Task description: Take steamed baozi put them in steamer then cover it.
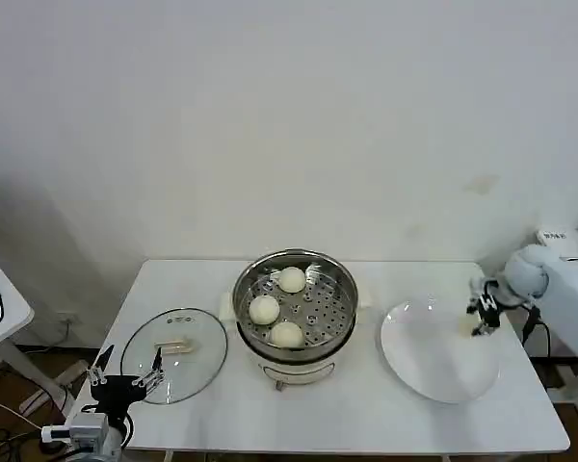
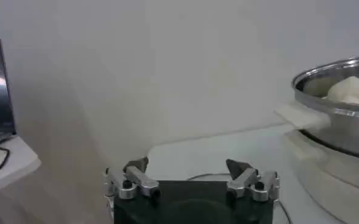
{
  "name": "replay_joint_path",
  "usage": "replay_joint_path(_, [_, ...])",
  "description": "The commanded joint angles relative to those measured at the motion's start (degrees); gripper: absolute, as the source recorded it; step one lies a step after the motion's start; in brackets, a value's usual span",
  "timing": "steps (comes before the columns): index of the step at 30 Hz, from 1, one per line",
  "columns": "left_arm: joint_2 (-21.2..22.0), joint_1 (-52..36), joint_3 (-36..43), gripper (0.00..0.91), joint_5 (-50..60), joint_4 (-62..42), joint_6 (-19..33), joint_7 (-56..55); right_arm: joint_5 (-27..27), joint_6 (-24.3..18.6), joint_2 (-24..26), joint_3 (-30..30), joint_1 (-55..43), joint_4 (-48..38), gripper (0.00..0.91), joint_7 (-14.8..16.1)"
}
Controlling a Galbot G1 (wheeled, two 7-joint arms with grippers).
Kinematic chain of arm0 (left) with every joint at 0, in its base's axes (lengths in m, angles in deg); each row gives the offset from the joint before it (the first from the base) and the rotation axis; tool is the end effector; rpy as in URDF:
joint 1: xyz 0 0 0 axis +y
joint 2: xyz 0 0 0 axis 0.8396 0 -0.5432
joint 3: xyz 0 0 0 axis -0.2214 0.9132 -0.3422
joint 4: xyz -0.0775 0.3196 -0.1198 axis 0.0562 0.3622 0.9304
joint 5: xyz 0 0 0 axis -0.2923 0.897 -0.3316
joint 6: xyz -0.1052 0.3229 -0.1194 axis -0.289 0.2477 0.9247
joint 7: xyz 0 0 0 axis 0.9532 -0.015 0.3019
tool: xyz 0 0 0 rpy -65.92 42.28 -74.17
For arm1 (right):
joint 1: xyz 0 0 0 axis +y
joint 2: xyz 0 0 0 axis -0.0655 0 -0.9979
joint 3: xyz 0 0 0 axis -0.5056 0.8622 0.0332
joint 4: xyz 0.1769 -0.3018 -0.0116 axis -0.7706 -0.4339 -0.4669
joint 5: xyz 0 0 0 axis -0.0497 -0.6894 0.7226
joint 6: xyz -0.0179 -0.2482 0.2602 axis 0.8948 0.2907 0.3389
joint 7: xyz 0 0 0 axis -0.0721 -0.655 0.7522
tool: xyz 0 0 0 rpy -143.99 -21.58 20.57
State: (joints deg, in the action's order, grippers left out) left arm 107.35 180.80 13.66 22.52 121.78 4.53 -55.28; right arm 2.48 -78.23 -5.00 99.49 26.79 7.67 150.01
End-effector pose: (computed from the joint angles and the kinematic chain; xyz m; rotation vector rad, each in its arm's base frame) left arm 0.1636 0.0843 -0.2648 0.1527 -2.8427 -0.3248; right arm 0.5250 -0.2354 -0.1707 1.0645 -1.4402 1.3783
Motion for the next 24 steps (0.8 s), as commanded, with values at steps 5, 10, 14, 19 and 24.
replay_joint_path(5, [-2.18, 0.01, -0.77, 0.907, -1.29, 0.25, -0.2, 0.05, 22.8, 9.24, -3.08, 12.92, -21.57, 11.99, 0.665, -3.47])
replay_joint_path(10, [-2.67, -0.32, 0.38, 0.907, -1.12, 0.1, -0.17, 0.1, 30.07, 11.82, -8.11, 20.12, -29.11, 13.44, 0.665, -2.56])
replay_joint_path(14, [-2.53, -0.02, 0.49, 0.907, -1.33, 1.24, -0.42, 0.25, 34.19, 12.66, -13.93, 24.74, -35.93, 12.15, 0.665, -2.64])
replay_joint_path(19, [-2.01, -0.08, 0.58, 0.907, -2.07, 1.5, -0.34, 0.09, 40.18, 14.64, -21.03, 27.26, -41.1, 9.76, 0.665, -2.71])
replay_joint_path(24, [-2.14, -0.6, 0.17, 0.907, -3.07, 2.11, -0.42, 0.21, 43.78, 16.96, -27.79, 27.54, -40.51, 8.9, 0.665, -3.25])
